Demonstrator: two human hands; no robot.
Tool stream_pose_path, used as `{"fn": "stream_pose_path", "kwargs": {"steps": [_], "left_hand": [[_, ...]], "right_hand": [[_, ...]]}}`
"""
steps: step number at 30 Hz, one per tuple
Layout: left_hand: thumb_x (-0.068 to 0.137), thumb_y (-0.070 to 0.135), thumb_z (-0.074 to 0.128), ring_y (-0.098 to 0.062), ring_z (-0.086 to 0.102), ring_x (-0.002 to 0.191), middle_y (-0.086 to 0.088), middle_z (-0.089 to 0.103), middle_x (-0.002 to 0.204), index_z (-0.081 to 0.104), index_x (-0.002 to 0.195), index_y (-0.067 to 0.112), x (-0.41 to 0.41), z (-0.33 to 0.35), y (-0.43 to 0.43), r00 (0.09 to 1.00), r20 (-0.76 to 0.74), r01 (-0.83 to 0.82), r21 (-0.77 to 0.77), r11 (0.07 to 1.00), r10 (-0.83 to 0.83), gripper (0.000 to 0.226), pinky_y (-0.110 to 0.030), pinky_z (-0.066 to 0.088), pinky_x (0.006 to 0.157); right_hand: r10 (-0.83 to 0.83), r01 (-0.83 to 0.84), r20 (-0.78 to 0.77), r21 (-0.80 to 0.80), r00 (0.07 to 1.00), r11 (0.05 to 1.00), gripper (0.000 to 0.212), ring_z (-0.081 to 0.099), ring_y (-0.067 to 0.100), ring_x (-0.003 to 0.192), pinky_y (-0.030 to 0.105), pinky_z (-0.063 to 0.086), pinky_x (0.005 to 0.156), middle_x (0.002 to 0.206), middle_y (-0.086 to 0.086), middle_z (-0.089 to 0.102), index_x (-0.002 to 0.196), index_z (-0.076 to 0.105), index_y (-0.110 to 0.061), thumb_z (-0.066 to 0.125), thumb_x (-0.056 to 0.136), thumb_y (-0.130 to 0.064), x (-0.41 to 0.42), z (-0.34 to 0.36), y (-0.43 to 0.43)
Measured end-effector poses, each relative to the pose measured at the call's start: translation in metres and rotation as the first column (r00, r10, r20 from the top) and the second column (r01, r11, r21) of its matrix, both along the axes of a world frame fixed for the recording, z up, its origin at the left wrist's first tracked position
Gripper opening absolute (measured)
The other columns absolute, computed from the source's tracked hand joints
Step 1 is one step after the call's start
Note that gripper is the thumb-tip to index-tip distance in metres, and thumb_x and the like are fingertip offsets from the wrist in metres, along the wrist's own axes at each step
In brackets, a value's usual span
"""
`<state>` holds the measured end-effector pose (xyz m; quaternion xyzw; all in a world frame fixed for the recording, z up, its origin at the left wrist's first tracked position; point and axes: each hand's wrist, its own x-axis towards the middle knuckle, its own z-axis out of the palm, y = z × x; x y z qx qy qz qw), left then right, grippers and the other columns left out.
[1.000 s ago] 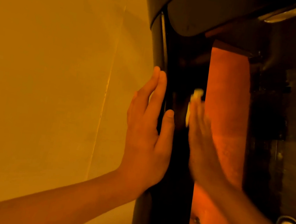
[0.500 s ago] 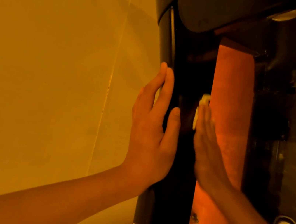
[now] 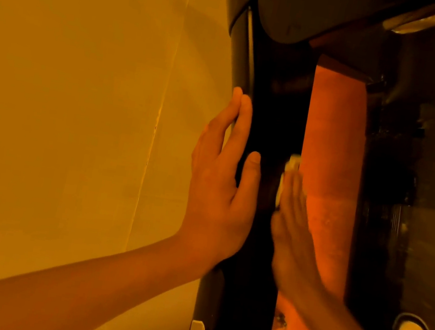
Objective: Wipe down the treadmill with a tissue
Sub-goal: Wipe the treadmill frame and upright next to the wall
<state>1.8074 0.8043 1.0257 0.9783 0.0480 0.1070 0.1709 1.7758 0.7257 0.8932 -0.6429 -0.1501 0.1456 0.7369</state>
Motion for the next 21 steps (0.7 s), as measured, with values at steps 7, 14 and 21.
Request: {"fn": "stream_pose_path", "kwargs": {"steps": [7,14,21], "left_hand": [[0.104,0.003,0.048,-0.028,0.031,0.153,-0.023,0.032,0.162,0.033,0.155,-0.007,0.001,0.002,0.0,1.0,-0.006,0.001,-0.004,1.0,-0.001,0.054,-0.043,0.029,0.124],[0.106,0.006,0.047,-0.026,0.031,0.153,-0.019,0.032,0.164,0.033,0.157,-0.003,0.0,0.002,-0.001,1.0,0.005,0.002,0.001,1.0,-0.002,0.054,-0.049,0.03,0.123],[0.105,0.006,0.048,-0.026,0.031,0.154,-0.022,0.032,0.163,0.033,0.156,-0.005,0.001,0.001,0.002,1.0,-0.001,0.022,-0.01,1.0,-0.022,0.054,-0.039,0.027,0.124]], "right_hand": [[-0.075,0.073,-0.06,-0.03,0.995,0.997,0.072,-0.006,0.013,0.16,0.035,-0.007,0.129,0.174,0.001,-0.003,0.166,0.003,-0.016,0.01,0.105,-0.054,0.111,0.002,0.029],[0.026,-0.024,-0.089,0.026,0.996,0.999,0.072,-0.005,0.016,0.161,0.043,-0.003,0.128,0.174,-0.012,-0.008,0.164,0.0,-0.024,0.01,0.106,-0.066,-0.061,0.005,-0.013],[-0.07,0.069,-0.111,-0.016,0.991,0.997,0.073,-0.007,0.016,0.16,0.038,-0.002,0.13,0.174,0.005,-0.003,0.164,0.004,-0.012,0.011,0.104,-0.052,0.114,0.003,0.031]]}}
